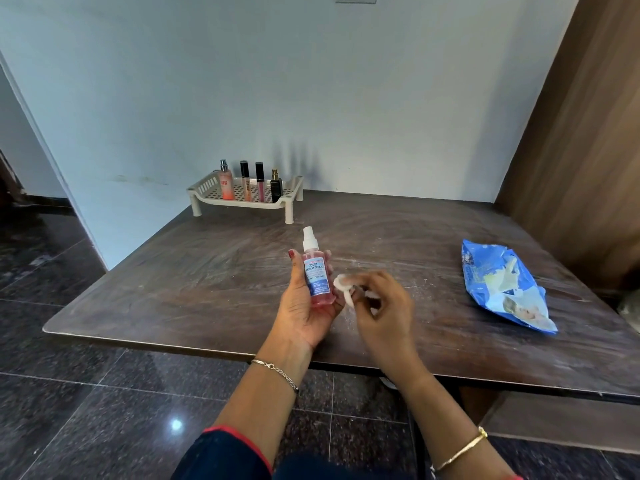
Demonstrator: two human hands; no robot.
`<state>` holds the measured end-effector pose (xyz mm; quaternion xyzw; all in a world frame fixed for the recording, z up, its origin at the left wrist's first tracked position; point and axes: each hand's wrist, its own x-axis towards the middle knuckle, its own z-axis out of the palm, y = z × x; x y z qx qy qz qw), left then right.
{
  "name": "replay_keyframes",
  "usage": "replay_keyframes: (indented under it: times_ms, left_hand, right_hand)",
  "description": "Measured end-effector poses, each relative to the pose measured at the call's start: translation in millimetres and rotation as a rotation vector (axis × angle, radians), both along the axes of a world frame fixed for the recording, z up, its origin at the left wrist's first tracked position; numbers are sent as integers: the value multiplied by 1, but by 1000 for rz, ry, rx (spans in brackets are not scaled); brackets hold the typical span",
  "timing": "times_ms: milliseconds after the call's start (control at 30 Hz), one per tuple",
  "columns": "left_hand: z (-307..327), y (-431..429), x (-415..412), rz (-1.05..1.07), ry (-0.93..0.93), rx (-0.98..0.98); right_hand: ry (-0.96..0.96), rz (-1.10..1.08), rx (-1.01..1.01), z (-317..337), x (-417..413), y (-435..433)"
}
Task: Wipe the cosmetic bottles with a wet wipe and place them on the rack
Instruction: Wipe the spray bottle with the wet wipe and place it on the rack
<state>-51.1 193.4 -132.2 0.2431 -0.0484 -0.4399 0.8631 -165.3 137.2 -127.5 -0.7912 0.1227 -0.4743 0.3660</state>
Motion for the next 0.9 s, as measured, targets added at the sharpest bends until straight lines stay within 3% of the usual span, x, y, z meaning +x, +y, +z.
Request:
replay_keyframes:
  times_ms: [100, 267, 400, 567, 667, 833, 900]
  left_hand:
    - [5, -4, -4, -9, 41, 4]
    - [9, -8, -4, 19, 260, -38]
    - [10, -8, -9, 59, 207, 15]
    - [22, -8, -22, 91, 128, -43]
    - [23, -8, -23, 113, 101, -52]
    - [22, -7, -24, 173, -13, 14]
    - [21, -5, -24, 190, -72, 51]
  right_hand:
    - [18, -39, -27, 9, 11, -6]
    - [-1, -37, -134, -5, 9, 11]
    - [-54, -52, -76, -10, 1, 16]
    - [-182, -104, 477, -3, 10, 18]
    - [-189, -89, 687, -1, 12, 22]
    - [-350, 150, 1304, 12, 10, 24]
    - [-345, 199, 1460, 15, 7, 21]
